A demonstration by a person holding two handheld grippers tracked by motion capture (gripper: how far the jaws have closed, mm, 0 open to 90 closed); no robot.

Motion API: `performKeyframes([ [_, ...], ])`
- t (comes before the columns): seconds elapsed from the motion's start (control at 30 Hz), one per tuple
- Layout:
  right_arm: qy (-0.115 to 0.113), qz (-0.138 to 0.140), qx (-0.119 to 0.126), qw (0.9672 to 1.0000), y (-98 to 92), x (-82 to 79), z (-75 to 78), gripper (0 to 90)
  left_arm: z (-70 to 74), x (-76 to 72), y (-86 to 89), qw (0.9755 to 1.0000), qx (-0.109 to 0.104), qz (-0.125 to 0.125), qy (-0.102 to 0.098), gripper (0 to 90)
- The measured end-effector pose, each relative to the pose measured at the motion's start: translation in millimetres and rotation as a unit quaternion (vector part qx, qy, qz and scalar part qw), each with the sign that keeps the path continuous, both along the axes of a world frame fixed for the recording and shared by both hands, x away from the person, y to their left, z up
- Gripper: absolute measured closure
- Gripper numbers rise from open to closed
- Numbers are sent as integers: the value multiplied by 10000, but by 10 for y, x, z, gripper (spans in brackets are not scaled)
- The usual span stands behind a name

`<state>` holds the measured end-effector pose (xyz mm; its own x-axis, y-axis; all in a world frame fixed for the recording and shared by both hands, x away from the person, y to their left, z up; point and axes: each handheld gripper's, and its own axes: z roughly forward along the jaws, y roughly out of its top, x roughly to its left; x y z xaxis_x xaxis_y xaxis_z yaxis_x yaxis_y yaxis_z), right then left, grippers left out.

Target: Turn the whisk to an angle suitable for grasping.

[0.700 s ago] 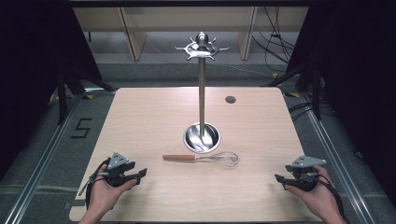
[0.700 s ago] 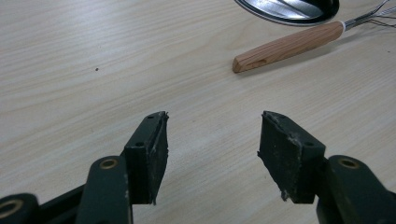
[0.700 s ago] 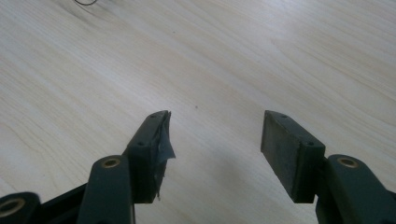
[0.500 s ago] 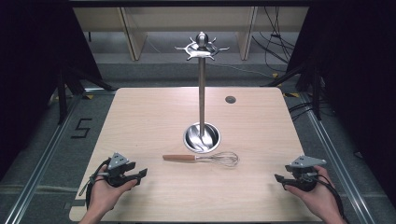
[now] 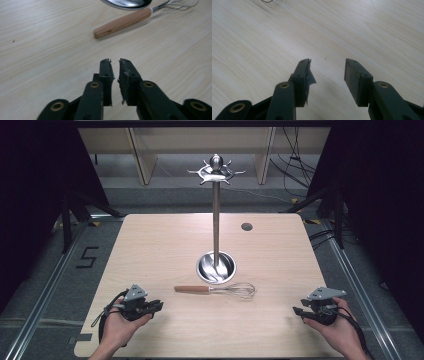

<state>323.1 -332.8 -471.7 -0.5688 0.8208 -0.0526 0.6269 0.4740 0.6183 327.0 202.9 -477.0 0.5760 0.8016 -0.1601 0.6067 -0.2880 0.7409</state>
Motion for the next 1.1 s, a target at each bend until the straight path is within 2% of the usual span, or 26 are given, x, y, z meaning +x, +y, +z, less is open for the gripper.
performKeyframes([
  [0.07, 0, -44, 31, 10000, 14, -6, -4, 566, 75, 42, -140, 9999, -1, -158, -36, 858],
  [0.1, 25, -42, 35, 10000, 16, -6, 0, 566, 122, 74, -186, 9991, 205, -375, -21, 877],
  [0.13, 67, -79, 59, 9999, 21, -9, 5, 566, 151, 102, -275, 9990, 189, -411, 2, 888],
  [0.2, -14, -22, 32, 10000, 11, -1, 0, 566, 198, 179, -451, 9986, 145, -510, 9, 890],
  [0.23, -20, -15, -2, 10000, 5, 0, 4, 566, 246, 317, -700, 9985, 129, -524, 5, 892],
  [0.27, -20, -15, -2, 10000, 5, 0, 4, 566, 246, 317, -700, 9985, 129, -524, 5, 893],
  [0.3, -23, -5, -7, 10000, 2, 0, 2, 566, 263, 393, -808, 9982, 150, -579, 0, 893],
  [0.33, -9, -6, -1, 10000, 0, -1, 1, 566, 280, 475, -904, 9976, 290, -626, -42, 893],
  [0.37, -12, -1, 2, 10000, -1, 0, 0, 566, 295, 552, -1006, 9977, 318, -590, -44, 893],
  [0.43, -11, 16, 10, 10000, -3, 1, -3, 566, 311, 705, -1209, 9982, 246, -554, 3, 894],
  [0.53, -2, 3, 40, 10000, 0, 2, -11, 566, 300, 914, -1508, 9977, 355, -568, -39, 893],
  [0.67, -3, 55, 35, 10000, -7, 6, -11, 566, 214, 1116, -1840, 9986, 299, -405, 162, 893],
  [0.77, 29, 38, 71, 10000, -2, 4, -9, 566, 148, 1201, -2008, 9977, 401, -408, 361, 894],
  [0.83, 20, 55, 63, 10000, -2, 5, -17, 565, 92, 1249, -2156, 9976, 356, -359, 476, 894],
  [0.87, 20, 55, 63, 10000, -2, 5, -17, 565, 92, 1249, -2156, 9976, 356, -359, 476, 894],
  [1.0, 21, 69, 69, 9999, 1, 4, -24, 565, 48, 1282, -2268, 9962, 343, -420, 679, 894],
  [1.03, 103, 7, 114, 9999, 10, -3, -14, 565, 27, 1284, -2293, 9963, 341, -396, 688, 894],
  [1.1, 45, 79, 54, 9999, 3, 4, -27, 564, 0, 1286, -2326, 9951, 315, -448, 820, 894],
])
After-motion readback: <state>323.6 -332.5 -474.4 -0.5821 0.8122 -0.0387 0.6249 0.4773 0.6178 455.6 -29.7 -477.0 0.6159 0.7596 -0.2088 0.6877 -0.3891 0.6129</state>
